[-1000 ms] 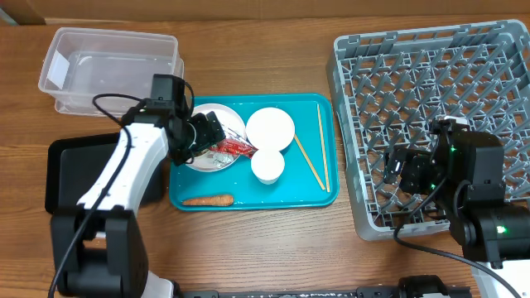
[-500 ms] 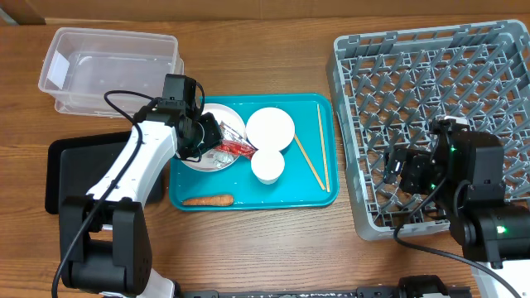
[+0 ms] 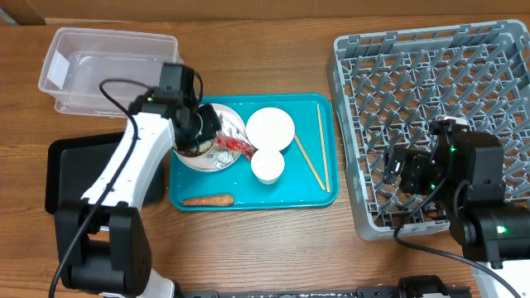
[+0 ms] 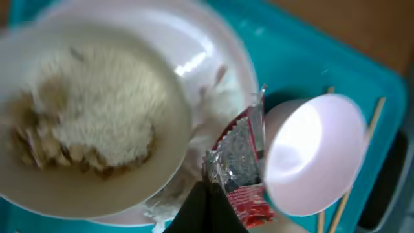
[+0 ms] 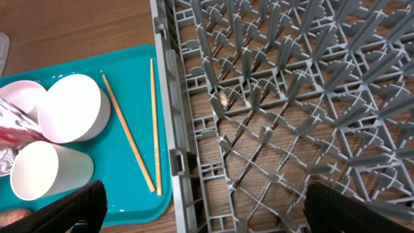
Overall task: Sort waste into correct bins and load items into the dishwasher
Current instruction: 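Carry the red wrapper with the left gripper into the clear bin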
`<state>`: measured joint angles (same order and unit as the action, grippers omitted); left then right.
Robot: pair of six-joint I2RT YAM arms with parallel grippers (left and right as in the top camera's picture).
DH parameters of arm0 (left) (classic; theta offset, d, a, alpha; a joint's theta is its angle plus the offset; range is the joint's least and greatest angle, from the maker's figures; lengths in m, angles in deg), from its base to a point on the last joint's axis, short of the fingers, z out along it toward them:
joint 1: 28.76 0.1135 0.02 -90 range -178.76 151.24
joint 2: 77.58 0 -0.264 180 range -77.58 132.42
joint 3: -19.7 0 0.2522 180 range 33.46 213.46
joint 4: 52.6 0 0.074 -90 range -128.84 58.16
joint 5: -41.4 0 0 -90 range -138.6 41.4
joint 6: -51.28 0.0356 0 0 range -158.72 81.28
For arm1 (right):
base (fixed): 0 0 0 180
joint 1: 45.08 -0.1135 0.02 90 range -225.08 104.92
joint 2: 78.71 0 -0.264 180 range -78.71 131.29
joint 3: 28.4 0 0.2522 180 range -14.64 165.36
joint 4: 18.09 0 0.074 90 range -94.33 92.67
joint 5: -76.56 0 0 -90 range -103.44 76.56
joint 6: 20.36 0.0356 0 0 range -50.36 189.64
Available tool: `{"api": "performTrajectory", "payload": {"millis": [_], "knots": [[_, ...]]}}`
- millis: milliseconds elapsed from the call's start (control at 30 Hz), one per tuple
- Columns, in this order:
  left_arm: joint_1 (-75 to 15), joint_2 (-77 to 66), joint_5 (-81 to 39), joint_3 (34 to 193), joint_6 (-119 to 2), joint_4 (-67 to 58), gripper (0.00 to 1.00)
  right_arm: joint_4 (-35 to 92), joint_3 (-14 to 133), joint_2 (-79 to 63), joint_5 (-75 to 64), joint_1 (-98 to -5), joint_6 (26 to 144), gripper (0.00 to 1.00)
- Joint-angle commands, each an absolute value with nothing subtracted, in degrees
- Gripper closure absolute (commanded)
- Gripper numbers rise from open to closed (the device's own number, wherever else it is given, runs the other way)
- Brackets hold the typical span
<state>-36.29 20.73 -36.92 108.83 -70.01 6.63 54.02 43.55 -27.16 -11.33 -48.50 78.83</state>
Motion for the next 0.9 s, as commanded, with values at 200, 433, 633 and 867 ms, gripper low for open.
{"api": "performTrajectory", "payload": {"millis": [200,433,633,867], "knots": [[-30.7,14.5,-61.2,121.7,-67.0,0.3,0.96,53.9,45.0,-27.1,-11.9,-48.3,78.6,0.00],[-24.0,21.3,-68.1,121.7,-67.0,-6.5,0.96,53.9,45.0,-27.1,-11.9,-48.3,78.6,0.00],[-21.3,27.3,-67.8,121.7,-67.0,-10.2,0.73,54.1,45.0,-27.1,-11.9,-48.3,78.6,0.00],[-25.0,18.7,-46.6,124.8,-63.1,2.3,0.33,54.4,45.0,-27.1,-11.9,-48.3,78.6,0.00]]}}
